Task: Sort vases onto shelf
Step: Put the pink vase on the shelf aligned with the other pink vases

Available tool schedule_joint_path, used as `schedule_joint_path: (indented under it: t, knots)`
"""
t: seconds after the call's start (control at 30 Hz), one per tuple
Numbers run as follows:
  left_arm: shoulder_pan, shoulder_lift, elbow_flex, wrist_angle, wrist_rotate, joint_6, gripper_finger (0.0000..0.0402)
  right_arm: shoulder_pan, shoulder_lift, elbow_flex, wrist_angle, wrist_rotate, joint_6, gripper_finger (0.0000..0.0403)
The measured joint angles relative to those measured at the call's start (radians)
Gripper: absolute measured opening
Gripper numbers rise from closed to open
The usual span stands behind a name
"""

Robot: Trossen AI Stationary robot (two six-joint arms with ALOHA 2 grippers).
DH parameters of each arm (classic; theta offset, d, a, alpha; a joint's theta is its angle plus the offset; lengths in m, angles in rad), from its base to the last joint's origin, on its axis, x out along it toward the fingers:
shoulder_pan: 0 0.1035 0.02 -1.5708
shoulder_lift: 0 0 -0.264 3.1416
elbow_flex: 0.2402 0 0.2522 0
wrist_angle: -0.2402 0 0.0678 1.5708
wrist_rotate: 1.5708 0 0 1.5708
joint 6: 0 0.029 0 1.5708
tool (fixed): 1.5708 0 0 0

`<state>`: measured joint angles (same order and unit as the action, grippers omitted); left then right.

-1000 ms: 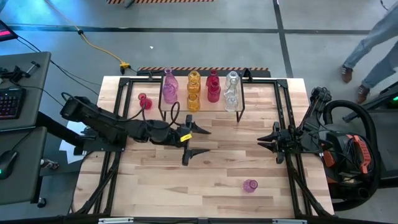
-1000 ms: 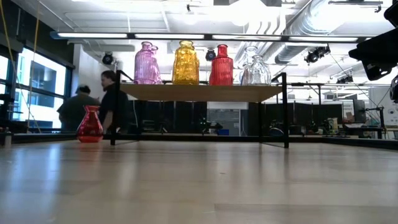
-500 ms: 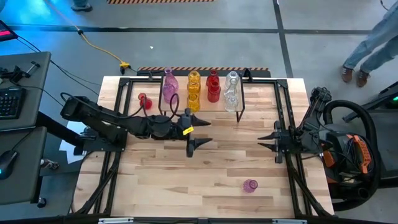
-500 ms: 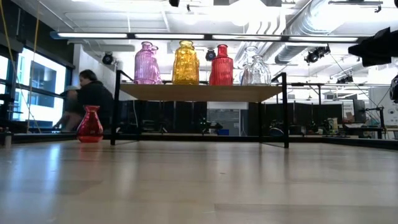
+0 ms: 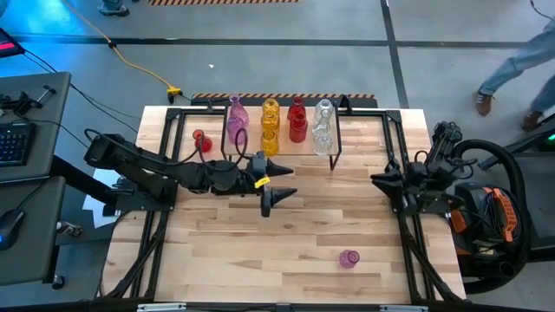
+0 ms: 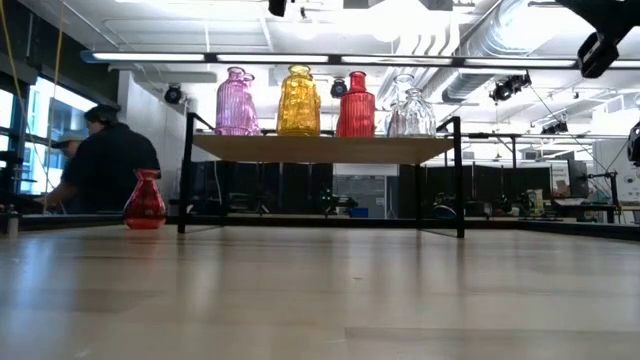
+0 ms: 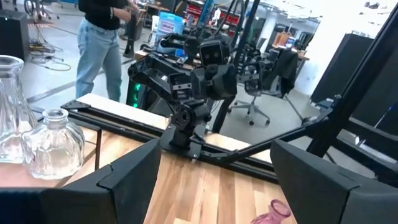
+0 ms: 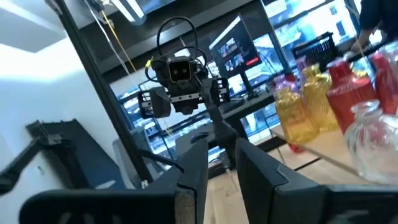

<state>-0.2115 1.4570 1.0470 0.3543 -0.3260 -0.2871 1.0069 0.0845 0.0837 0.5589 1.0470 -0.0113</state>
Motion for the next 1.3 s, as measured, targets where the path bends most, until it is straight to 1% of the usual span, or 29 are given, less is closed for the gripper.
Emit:
schedule_joint_path:
  t: [0.07,0.27,0.33,0.47,0.63,0.73,0.87,0.97,1.07,1.17,1.23,1.3]
  knots:
    - [-0.001,0.0,0.0,0.008,0.0,-0.001,0.0294,-0.003,0.0,0.0,0.009,0.0,-0.043,0.0067]
    - [-0.001,0.0,0.0,0.007,0.0,0.0,0.0294,-0.008,0.0,0.0,0.002,-0.002,-0.065,0.0067]
    - [-0.001,0.0,0.0,0.006,-0.003,-0.01,0.0294,-0.008,0.0,0.0,0.005,-0.024,-0.072,0.0067]
    - [-0.001,0.0,0.0,0.006,-0.018,-0.026,0.0294,-0.008,0.0,0.0,0.012,-0.108,-0.008,0.0083]
    - [-0.001,0.0,0.0,0.006,-0.024,-0.026,0.0294,-0.008,0.013,0.0,0.016,-0.113,0.069,0.0132]
    - [-0.001,0.0,0.0,0.006,-0.025,-0.026,0.0294,-0.008,0.031,0.0,0.045,-0.145,0.191,0.0162]
    - [-0.001,0.0,0.0,0.008,-0.025,-0.026,0.0294,-0.008,0.094,0.045,0.049,-0.164,0.326,0.0182]
    - [-0.001,0.0,0.0,0.01,-0.026,-0.026,0.0294,-0.008,0.18,0.129,0.03,-0.168,0.329,0.0184]
    - [-0.001,0.0,0.0,0.01,-0.026,-0.026,0.0294,-0.008,0.279,0.254,-0.042,-0.187,0.254,0.0181]
    - [-0.001,0.0,0.0,0.01,-0.025,-0.026,0.0294,-0.008,0.37,0.388,-0.198,-0.188,0.217,0.0177]
    - [-0.004,0.0,0.0,0.01,-0.019,-0.026,0.0294,-0.008,0.421,0.477,-0.363,-0.188,0.273,0.0174]
    - [-0.013,-0.001,0.0,0.009,-0.017,-0.026,0.0294,-0.008,0.464,0.562,-0.548,-0.188,0.4,0.017]
